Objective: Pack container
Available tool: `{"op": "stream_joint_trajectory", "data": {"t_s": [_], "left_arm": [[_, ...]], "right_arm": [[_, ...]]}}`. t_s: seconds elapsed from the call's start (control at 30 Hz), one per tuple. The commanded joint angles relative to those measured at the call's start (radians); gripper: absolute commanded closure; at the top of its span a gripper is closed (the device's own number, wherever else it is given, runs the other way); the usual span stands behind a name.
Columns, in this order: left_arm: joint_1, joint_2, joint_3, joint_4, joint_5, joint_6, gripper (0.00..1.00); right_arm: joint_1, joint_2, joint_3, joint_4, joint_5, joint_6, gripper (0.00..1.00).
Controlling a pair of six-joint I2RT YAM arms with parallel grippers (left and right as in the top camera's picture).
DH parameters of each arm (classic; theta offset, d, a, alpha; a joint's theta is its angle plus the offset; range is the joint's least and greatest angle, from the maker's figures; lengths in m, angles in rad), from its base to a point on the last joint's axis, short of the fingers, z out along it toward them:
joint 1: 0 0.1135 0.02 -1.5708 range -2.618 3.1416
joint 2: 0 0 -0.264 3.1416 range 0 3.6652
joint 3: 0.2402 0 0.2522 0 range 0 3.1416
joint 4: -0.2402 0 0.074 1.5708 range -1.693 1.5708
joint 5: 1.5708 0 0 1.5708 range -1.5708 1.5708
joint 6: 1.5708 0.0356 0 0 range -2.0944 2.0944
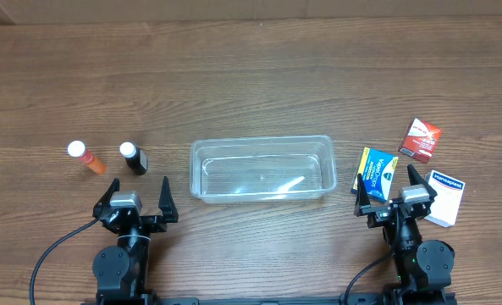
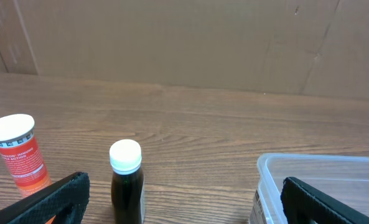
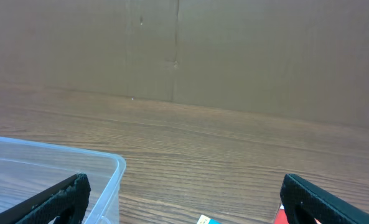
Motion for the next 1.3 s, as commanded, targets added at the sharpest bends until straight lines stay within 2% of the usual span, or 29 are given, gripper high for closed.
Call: {"op": "stream_joint_trajectory", "data": {"t_s": [0.0, 1.27], "left_arm": [[-0.001, -0.007, -0.003, -0.002, 0.001, 0.018, 0.00], [-0.001, -0.007, -0.003, -0.002, 0.001, 0.019, 0.00]], "right_arm": [[0.006, -0.008, -0.010, 0.008, 0.009, 0.000, 0.00], [0.006, -0.008, -0.010, 0.009, -0.011, 0.007, 0.00]]}}
